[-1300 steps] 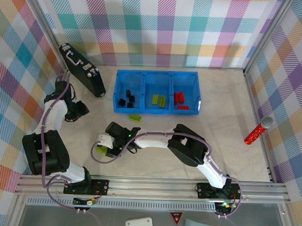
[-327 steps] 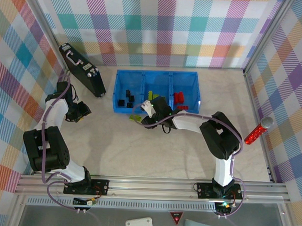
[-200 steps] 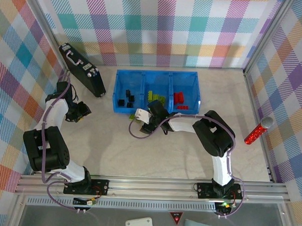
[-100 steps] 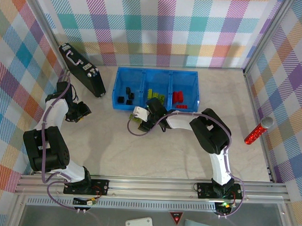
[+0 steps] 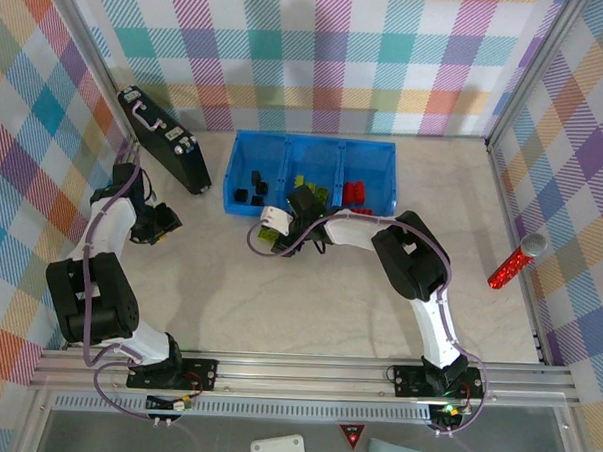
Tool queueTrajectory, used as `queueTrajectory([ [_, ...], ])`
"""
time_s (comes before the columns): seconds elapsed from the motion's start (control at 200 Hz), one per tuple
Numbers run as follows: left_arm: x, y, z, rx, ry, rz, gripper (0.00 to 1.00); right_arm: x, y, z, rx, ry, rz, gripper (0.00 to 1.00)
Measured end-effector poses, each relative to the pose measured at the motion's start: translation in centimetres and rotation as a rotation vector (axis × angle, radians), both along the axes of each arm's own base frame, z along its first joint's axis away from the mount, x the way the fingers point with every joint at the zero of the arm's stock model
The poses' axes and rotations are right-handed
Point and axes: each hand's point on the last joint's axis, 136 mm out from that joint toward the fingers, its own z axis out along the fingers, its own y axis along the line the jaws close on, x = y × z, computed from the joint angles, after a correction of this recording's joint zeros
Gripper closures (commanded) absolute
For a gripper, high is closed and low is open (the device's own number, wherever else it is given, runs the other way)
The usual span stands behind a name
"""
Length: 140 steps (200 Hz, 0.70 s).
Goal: Sort the legos into containers by color
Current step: Pick up the lego from the center of the table.
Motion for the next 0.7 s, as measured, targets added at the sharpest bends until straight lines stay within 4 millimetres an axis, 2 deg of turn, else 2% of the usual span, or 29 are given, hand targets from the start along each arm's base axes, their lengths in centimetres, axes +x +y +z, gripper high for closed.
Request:
queueTrajectory([
  [0.7,0.0,0.03,0.0,0.0,0.0,0.001,0.63,-0.78,0.66,-0.19,-0.035,0.092,0.055,0.66],
])
